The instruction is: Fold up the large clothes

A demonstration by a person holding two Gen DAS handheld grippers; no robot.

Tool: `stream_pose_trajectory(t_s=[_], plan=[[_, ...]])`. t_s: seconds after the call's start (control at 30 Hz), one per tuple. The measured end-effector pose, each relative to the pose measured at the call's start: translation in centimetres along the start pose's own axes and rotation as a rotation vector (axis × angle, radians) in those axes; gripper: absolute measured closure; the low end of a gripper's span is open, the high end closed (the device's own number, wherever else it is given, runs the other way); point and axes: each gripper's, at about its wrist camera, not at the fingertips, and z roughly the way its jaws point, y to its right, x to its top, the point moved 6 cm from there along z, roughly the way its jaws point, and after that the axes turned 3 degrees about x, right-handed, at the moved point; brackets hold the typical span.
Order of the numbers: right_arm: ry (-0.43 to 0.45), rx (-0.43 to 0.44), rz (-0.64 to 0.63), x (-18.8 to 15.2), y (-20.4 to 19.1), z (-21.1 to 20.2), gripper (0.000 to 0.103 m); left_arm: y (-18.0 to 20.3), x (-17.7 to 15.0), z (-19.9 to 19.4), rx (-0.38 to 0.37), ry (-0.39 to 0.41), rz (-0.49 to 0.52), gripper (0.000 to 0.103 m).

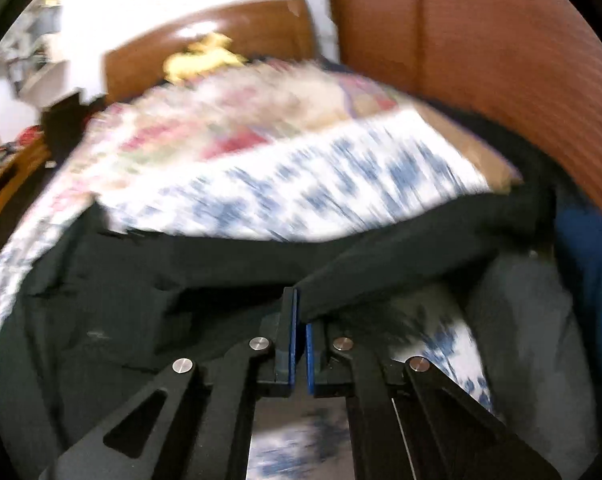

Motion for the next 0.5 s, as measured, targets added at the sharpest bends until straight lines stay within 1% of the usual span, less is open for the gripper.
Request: stream_pose_trajectory(t_s=[0.1, 0.13, 0.2, 0.27, 0.33, 0.37, 0.43, 0.47, 0.5], plan=[[0.086, 0.093, -0.131, 0.9, -5.2, -4.0, 0.1, 0.0, 0.0, 0.0, -0.001, -0.003, -0.002, 0.024], [0.106, 0.139, -0.174, 0.7, -7.3, -5.4, 0.1, -0.1, 0.0, 0.0, 0.0, -0.003, -0.005, 0.024], [0.115, 0.244, -0.248, -0.3, -11.3, -7.8, 0.1, -0.1, 0.0, 0.0, 0.002, -0.002, -0.006, 0.024], [0.093, 0.326, -0.341, -2.5, -15.4, -9.5, 0.1, -0.1, -0.1, -0.1, 0.003, -0.002, -0.006, 0.024], [0.042, 0.356, -0.399, -4.9, -18.0, -9.9, 0.099, -0.1, -0.1, -0.1, 0.004, -0.002, -0.004, 0.024], [0.009, 0.359, -0.411, -6.0, -18.9, -9.8, 0.097, -0.1, -0.1, -0.1, 0.005, -0.002, -0.003, 0.024], [-0.047, 0.356, -0.413, -7.5, -19.6, -9.0, 0.085, -0.1, -0.1, -0.1, 0.006, -0.001, -0.002, 0.024], [-0.07, 0.357, -0.414, -8.3, -19.8, -8.8, 0.081, -0.1, -0.1, -0.1, 0.005, 0.0, -0.002, 0.024], [-0.082, 0.36, -0.419, -8.5, -19.8, -8.4, 0.075, -0.1, -0.1, -0.2, 0.004, 0.001, -0.002, 0.024]])
